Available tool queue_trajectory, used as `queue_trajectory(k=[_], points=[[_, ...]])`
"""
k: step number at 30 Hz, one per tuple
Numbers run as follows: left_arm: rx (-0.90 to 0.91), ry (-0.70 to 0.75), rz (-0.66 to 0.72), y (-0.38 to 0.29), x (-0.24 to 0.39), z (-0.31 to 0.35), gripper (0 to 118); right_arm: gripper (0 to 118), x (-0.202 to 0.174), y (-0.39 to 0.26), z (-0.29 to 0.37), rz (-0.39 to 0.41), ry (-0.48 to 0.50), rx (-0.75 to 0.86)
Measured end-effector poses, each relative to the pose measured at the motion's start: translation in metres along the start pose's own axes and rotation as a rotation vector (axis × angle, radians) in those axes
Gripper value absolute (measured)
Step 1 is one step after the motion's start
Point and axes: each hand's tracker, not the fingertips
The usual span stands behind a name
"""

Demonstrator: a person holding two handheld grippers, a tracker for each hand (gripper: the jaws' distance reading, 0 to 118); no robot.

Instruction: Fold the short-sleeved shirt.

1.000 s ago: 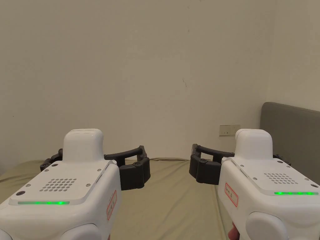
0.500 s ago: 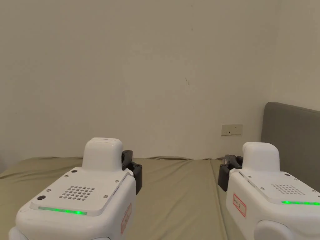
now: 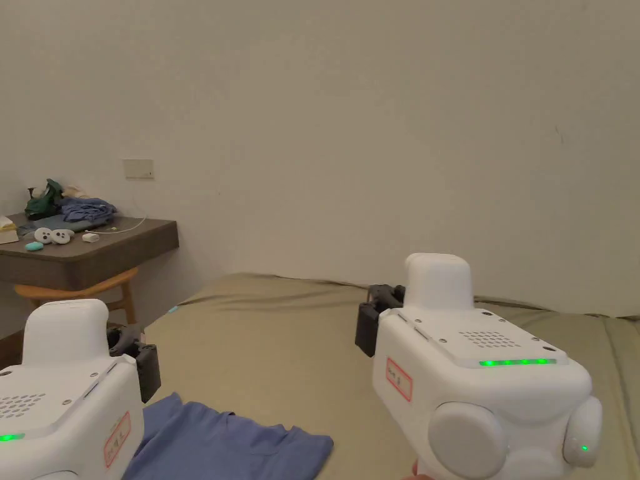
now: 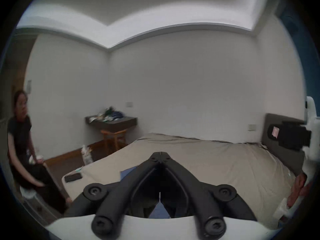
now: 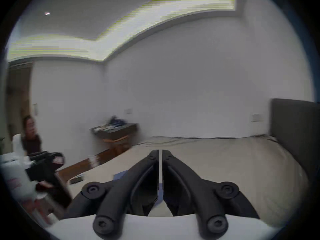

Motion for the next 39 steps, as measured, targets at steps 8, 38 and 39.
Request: queue_trajectory(k=[8, 38, 39], points=[[-0.112, -0.129, -0.024, -0.022, -0.005, -0.045, 0, 5, -0.018, -0.024, -0.016, 0.055, 0.081, -0.040], [-0.846, -0.138, -0.148, -0.309, 0.087, -0.388, 47, 5, 0.130, -0.123, -0.087, 0.005, -0.069, -0.389], [-0.779, -0.081, -0.119, -0.291, 0.087, -0.372, 1, 5, 0.132, -0.124, -0.083, 0.004, -0.076, -0.389]])
